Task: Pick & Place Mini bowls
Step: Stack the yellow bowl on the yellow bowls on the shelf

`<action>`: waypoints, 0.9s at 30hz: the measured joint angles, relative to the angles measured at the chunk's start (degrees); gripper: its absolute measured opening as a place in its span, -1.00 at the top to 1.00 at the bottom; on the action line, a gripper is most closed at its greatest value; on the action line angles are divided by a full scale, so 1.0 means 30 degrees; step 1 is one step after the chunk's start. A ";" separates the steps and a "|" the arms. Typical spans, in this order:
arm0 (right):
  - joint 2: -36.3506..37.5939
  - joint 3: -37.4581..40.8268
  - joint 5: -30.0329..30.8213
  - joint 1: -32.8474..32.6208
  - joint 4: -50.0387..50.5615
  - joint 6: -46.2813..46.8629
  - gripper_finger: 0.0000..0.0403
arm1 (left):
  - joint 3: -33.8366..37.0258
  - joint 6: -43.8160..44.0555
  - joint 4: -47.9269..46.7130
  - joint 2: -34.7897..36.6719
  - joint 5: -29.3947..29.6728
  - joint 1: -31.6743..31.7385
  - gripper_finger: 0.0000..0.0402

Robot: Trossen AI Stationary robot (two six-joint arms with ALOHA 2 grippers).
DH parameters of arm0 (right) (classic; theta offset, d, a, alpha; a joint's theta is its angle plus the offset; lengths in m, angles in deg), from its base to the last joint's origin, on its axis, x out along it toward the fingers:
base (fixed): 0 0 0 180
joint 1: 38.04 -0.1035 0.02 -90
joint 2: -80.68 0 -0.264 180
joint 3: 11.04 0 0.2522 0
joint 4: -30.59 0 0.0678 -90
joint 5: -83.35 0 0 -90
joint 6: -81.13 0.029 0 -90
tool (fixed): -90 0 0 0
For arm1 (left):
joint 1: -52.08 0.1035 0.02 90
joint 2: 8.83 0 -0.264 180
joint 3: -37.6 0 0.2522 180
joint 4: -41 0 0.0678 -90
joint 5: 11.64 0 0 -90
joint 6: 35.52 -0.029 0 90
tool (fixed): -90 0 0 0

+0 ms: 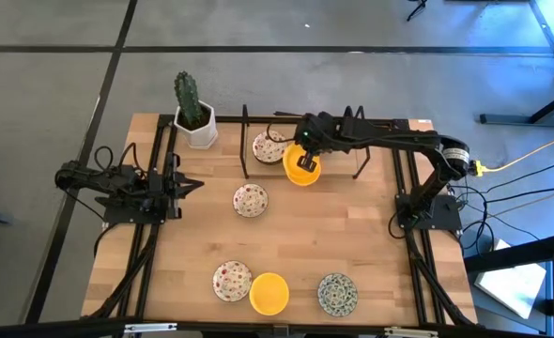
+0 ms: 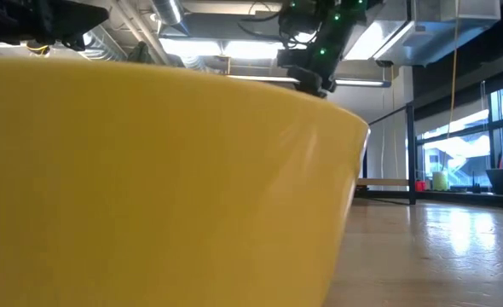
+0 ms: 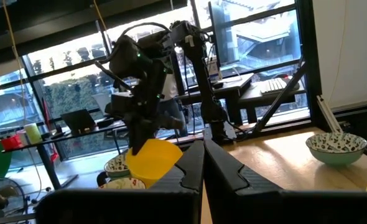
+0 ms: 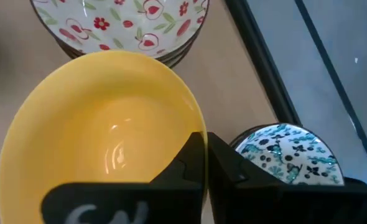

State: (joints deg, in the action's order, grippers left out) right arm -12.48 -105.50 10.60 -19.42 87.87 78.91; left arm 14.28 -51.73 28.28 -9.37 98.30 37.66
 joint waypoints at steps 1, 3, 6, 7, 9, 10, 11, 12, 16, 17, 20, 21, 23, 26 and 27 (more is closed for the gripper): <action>0.0007 0.0000 -0.0091 0.0027 0.0064 0.0068 0.98 | 0.0000 0.0000 0.0000 0.0000 0.0000 0.0006 0.98; 0.0014 0.0000 -0.0583 0.0041 0.0126 0.0361 0.98 | 0.0000 0.0000 0.0000 0.0000 -0.0013 -0.0001 0.98; 0.0014 0.0000 -0.0966 0.0036 0.0173 0.0769 0.98 | 0.0000 0.0005 0.0000 0.0000 -0.0036 -0.0001 0.98; 0.0014 0.0000 -0.0988 0.0015 0.0203 0.0931 0.98 | 0.0000 0.0003 0.0000 0.0003 -0.0036 0.0006 0.98; 0.0021 0.0000 -0.0988 -0.0010 0.0321 0.1164 0.98 | 0.0000 0.0007 0.0000 0.0000 -0.0036 -0.0001 0.98; 0.0021 0.0000 -0.0985 -0.0018 0.0309 0.1199 0.98 | 0.0000 0.0000 0.0000 0.0001 -0.0036 0.0002 0.98; 0.0006 0.0045 -0.0973 -0.0018 0.0205 0.1212 0.98 | 0.0000 0.0000 0.0000 0.0002 -0.0029 0.0004 0.98; 0.0005 0.0134 -0.0964 -0.0017 0.0085 0.1217 0.98 | 0.0000 0.0000 0.0000 0.0000 -0.0032 0.0001 0.98; -0.0028 0.0959 0.0295 0.0329 -0.0164 0.1098 0.98 | 0.0000 0.0000 0.0000 0.0000 -0.0029 -0.0001 0.98; -0.0037 0.1198 0.0655 0.0513 -0.0191 0.1098 0.98 | 0.0000 0.0007 0.0007 0.0000 -0.0029 -0.0001 0.98; -0.0037 0.2149 0.0839 0.1065 -0.0897 0.1095 0.98 | 0.0000 0.0114 0.0007 0.0000 -0.0029 0.0004 0.98; -0.0037 0.2487 0.0870 0.1185 -0.1267 0.1105 0.98 | 0.0000 0.0124 0.0007 0.0000 -0.0029 0.0006 0.98; -0.0031 0.3016 0.0866 0.1375 -0.2074 0.1035 0.98 | 0.0000 0.0105 0.0026 0.0000 -0.0029 0.0004 0.98; -0.0019 0.3560 0.0063 0.1537 -0.3219 0.0944 0.98 | 0.0000 -0.0029 0.0117 0.0001 -0.0025 -0.0001 0.98; -0.0025 0.3577 -0.0380 0.1566 -0.3415 0.0997 0.98 | 0.0000 -0.0022 0.0117 0.0000 -0.0017 0.0006 0.98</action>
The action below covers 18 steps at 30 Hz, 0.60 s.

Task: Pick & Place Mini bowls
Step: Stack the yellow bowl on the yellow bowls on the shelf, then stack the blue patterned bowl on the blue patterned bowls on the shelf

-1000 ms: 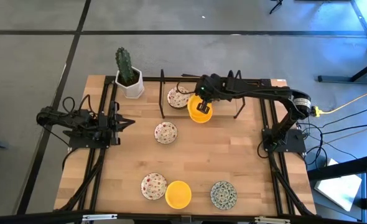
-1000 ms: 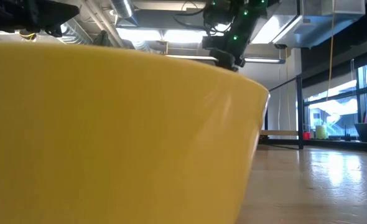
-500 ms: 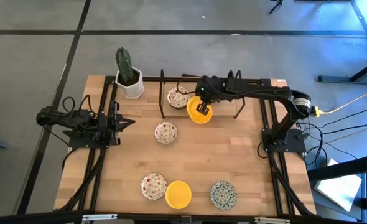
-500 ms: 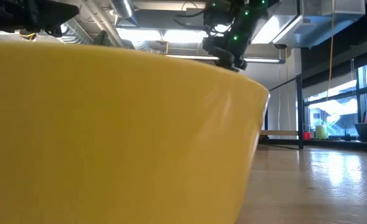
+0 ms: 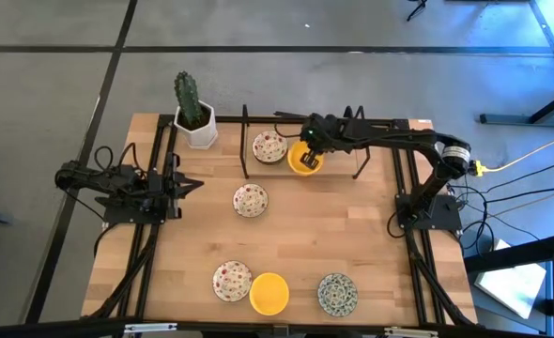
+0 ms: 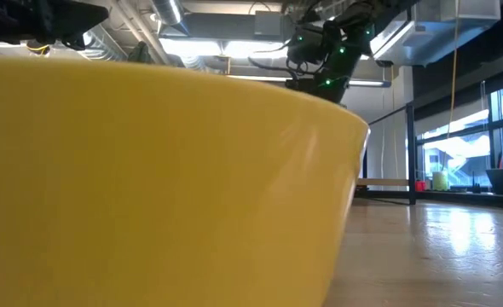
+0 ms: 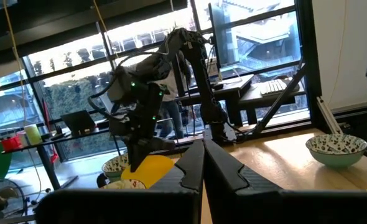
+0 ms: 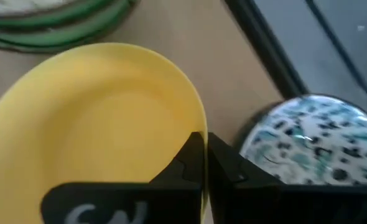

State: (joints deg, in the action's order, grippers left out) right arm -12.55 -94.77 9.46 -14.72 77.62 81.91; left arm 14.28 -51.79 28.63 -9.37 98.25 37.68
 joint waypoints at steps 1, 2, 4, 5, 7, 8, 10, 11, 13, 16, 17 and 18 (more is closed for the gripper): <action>-0.0005 0.0000 -0.0409 0.0005 -0.0163 0.0058 0.98 | 0.0000 0.0000 0.0011 0.0000 0.0017 -0.0006 0.98; -0.0005 0.0000 -0.0868 0.0005 -0.0289 0.0109 0.96 | 0.0000 0.0000 0.0033 0.0000 0.0031 -0.0004 0.98; -0.0011 0.0007 -0.1446 -0.0015 -0.0563 0.0115 0.91 | 0.0000 0.0002 0.0029 0.0000 0.0036 -0.0007 0.98; -0.0024 0.0007 -0.1432 -0.0021 -0.0620 0.0115 0.88 | 0.0000 0.0001 0.0030 0.0000 0.0031 -0.0006 0.98; -0.0034 0.0010 -0.1480 -0.0031 -0.0429 0.0108 0.80 | 0.0000 0.0007 0.0029 0.0000 0.0017 -0.0007 0.98; -0.0034 0.0015 -0.1468 -0.0031 -0.0311 0.0108 0.76 | 0.0000 0.0007 0.0029 0.0007 0.0017 -0.0007 0.98; -0.0034 0.0015 -0.1430 -0.0024 -0.0186 0.0108 0.68 | 0.0000 0.0015 0.0029 0.0000 0.0017 -0.0002 0.98; -0.0034 0.0015 -0.1396 -0.0024 -0.0145 0.0122 0.64 | 0.0000 0.0009 0.0029 0.0005 0.0017 0.0000 0.98; -0.0028 0.0015 -0.1395 -0.0024 -0.0137 0.0107 0.56 | 0.0000 0.0015 0.0029 0.0004 0.0011 -0.0007 0.98; 0.0002 -0.0172 -0.1391 -0.0031 -0.0027 0.0093 0.44 | 0.0000 0.0015 0.0029 0.0000 0.0009 0.0000 0.98; 0.0002 -0.0367 -0.1388 -0.0031 0.0086 0.0111 0.41 | 0.0000 0.0015 0.0029 0.0000 0.0009 0.0000 0.98; 0.0002 -0.0603 -0.1385 -0.0024 0.0282 0.0115 0.38 | 0.0000 0.0015 0.0029 0.0002 0.0009 -0.0007 0.98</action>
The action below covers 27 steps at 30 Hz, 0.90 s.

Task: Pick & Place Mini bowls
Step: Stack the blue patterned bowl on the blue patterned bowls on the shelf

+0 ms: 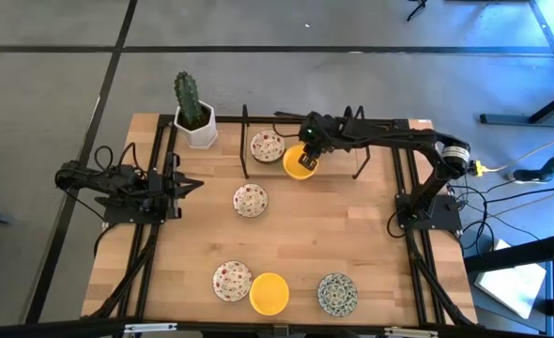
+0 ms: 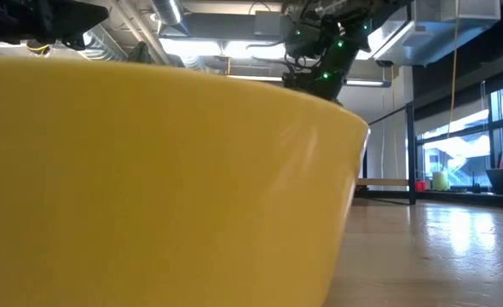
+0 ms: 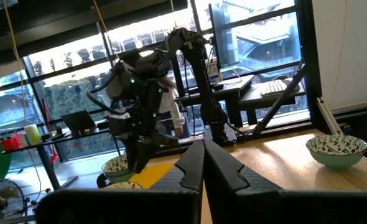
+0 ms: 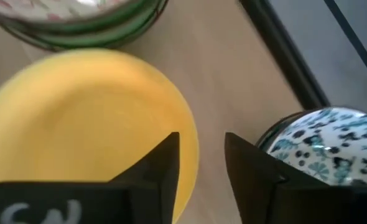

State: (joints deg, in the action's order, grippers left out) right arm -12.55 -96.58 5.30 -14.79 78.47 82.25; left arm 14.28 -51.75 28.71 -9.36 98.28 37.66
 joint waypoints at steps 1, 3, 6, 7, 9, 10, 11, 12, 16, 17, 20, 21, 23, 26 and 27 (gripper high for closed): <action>0.0009 -0.0273 0.0005 0.0000 0.0229 0.0000 0.35 | 0.0000 0.0000 0.0000 -0.0002 -0.0007 0.0000 0.98; 0.0022 -0.0811 -0.0001 -0.0007 0.0636 0.0102 0.31 | 0.0000 0.0000 0.0000 0.0001 -0.0007 0.0004 0.98; 0.0022 -0.1986 -0.0002 -0.0142 0.1972 0.0710 0.28 | 0.0000 0.0000 0.0000 0.0001 -0.0007 0.0003 0.98; 0.0026 -0.2457 -0.0002 -0.0251 0.2508 0.0826 0.28 | 0.0000 0.0000 0.0000 -0.0002 -0.0007 0.0004 0.98; 0.0305 -0.3121 -0.0185 -0.0766 0.2907 0.0342 0.29 | 0.0000 0.0000 0.0000 -0.0001 -0.0015 0.0000 0.98; 0.0661 -0.3193 -0.0543 -0.1186 0.2754 -0.0308 0.31 | 0.0000 0.0000 0.0000 -0.0002 -0.0009 0.0003 0.98; 0.1187 -0.3167 -0.0874 -0.1744 0.2196 -0.0854 0.33 | 0.0000 0.0002 -0.0005 -0.0002 -0.0012 0.0007 0.98; 0.1930 -0.2956 -0.1105 -0.2410 0.0933 -0.1307 0.37 | 0.0000 0.0000 -0.0015 -0.0002 -0.0018 0.0000 0.98; 0.5986 -0.0842 -0.2943 -0.5451 -0.5492 -0.2703 0.58 | 0.0000 0.0009 -0.0217 -0.0002 -0.0021 0.0001 0.98; 0.7112 -0.0005 -0.3721 -0.6228 -0.7308 -0.3005 0.65 | 0.0000 0.0018 -0.0374 -0.0002 -0.0015 0.0007 0.98; 1.0590 0.3230 -0.6203 -0.8427 -1.2122 -0.3362 0.86 | 0.0007 0.0261 -0.0823 -0.0002 0.0036 0.0007 0.98; 1.1730 0.4443 -0.6842 -0.9124 -1.3350 -0.3422 0.93 | 0.0007 0.0376 -0.0872 -0.0002 0.0032 0.0003 0.98; 1.3818 0.6800 -0.7047 -1.0387 -1.4883 -0.3327 0.96 | 0.0007 0.0601 -0.0865 -0.0002 0.0004 0.0006 0.98; 1.6409 1.0383 -0.6879 -1.2031 -1.6535 -0.2958 0.94 | 0.0007 0.0722 -0.0860 -0.0002 -0.0007 0.0000 0.98; 1.7056 1.1534 -0.6637 -1.2532 -1.7318 -0.2950 0.95 | 0.0007 0.0735 -0.0860 -0.0002 -0.0014 0.0000 0.98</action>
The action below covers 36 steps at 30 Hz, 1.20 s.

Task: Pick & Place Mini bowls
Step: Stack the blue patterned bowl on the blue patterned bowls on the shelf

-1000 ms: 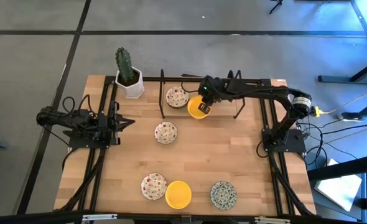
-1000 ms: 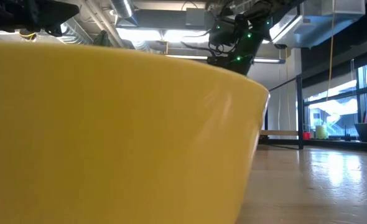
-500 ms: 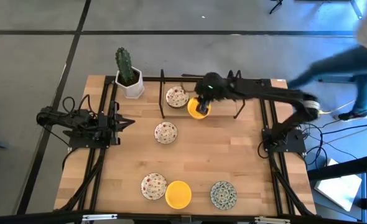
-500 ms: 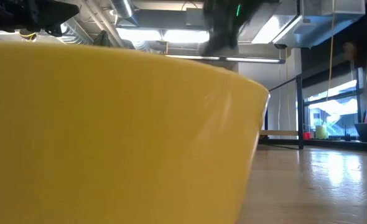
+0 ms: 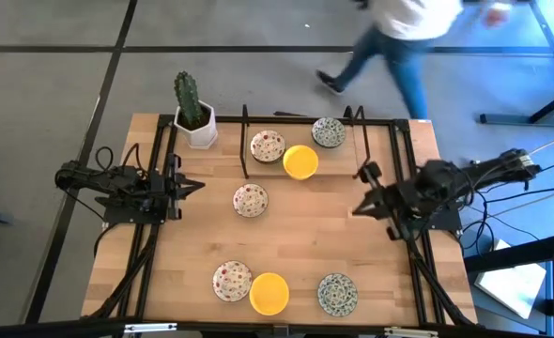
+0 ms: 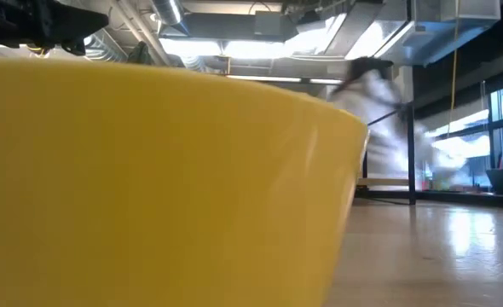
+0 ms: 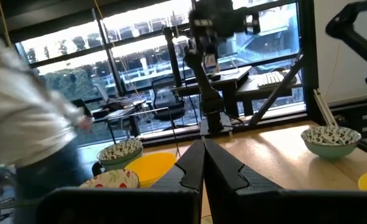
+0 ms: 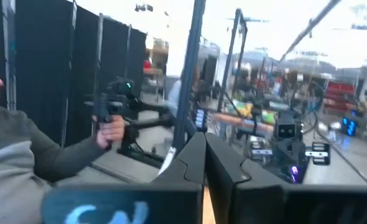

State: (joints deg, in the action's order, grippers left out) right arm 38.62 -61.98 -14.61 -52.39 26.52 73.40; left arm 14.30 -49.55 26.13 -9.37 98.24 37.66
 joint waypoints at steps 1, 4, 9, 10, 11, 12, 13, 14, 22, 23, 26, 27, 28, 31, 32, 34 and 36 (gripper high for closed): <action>0.0535 0.1120 0.0332 -0.0473 -0.0954 0.0014 0.96 | 0.0000 0.0006 0.0000 0.0000 -0.0001 0.0002 0.98; 0.1553 0.3837 0.1262 -0.1380 -0.3194 -0.0201 0.98 | 0.0000 0.0095 0.0144 0.0000 0.0003 0.0007 0.98; 0.1982 0.6526 0.1476 -0.1653 -0.4643 -0.0627 0.96 | 0.0000 0.0117 0.0328 0.0007 -0.0001 0.0000 0.98; 0.1924 0.7007 0.1502 -0.1653 -0.4960 -0.0620 0.96 | 0.0000 0.0110 0.0321 0.0007 -0.0001 0.0001 0.98; 0.1848 0.7488 0.1510 -0.1653 -0.5444 -0.0596 0.97 | 0.0000 0.0110 0.0304 0.0007 0.0010 0.0000 0.98; 0.1757 0.7911 0.1668 -0.1653 -0.6170 -0.0576 0.97 | 0.0000 0.0110 0.0299 0.0007 0.0021 0.0000 0.98; 0.1682 0.8287 0.2003 -0.1653 -0.6689 -0.0584 0.98 | 0.0000 0.0117 0.0295 0.0007 0.0021 0.0004 0.98; 0.1660 0.8629 0.2468 -0.1653 -0.7109 -0.0554 0.98 | 0.0000 0.0117 0.0299 0.0006 0.0018 0.0006 0.98; 0.1653 0.9141 0.4318 -0.1653 -0.7504 0.0352 0.96 | 0.0000 0.0423 0.0207 0.0007 -0.0001 0.0002 0.98; 0.1661 0.9138 0.4318 -0.1653 -0.7424 0.0364 0.96 | 0.0000 0.0423 0.0157 0.0007 -0.0001 0.0004 0.98; 0.1654 0.9137 0.4318 -0.1653 -0.6798 0.0349 0.97 | 0.0000 0.0894 0.0110 -0.0012 -0.0008 0.0000 0.98; 0.1653 0.9134 0.4318 -0.1653 -0.6586 0.0282 0.97 | 0.0066 0.1450 0.0151 -0.0061 -0.0012 0.0002 0.98; 0.1653 0.9134 0.4323 -0.1653 -0.6499 0.0161 0.97 | 0.0257 0.2022 0.0305 -0.0126 -0.0064 0.0007 0.98; 0.1653 0.9133 0.4321 -0.1653 -0.6291 -0.0146 0.96 | 0.0539 0.2060 0.0614 -0.0424 -0.0494 0.0000 0.98; 0.1653 0.9133 0.4385 -0.1653 -0.6210 -0.0161 0.95 | 0.0533 0.2054 0.1323 -0.0520 -0.0528 -0.0013 0.98; 0.1653 0.9136 0.4789 -0.1653 -0.6069 -0.0146 0.94 | 0.0135 0.2578 0.3105 -0.1031 -0.1374 -0.0252 0.98; 0.1653 0.9133 0.5012 -0.1652 -0.5765 -0.0074 0.93 | -0.0473 0.2650 0.4602 -0.1998 -0.3249 -0.0951 0.98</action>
State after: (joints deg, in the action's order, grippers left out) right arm 43.58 -34.58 0.43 -57.35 9.22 73.18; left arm 12.88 -41.59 39.94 -15.36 88.49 34.81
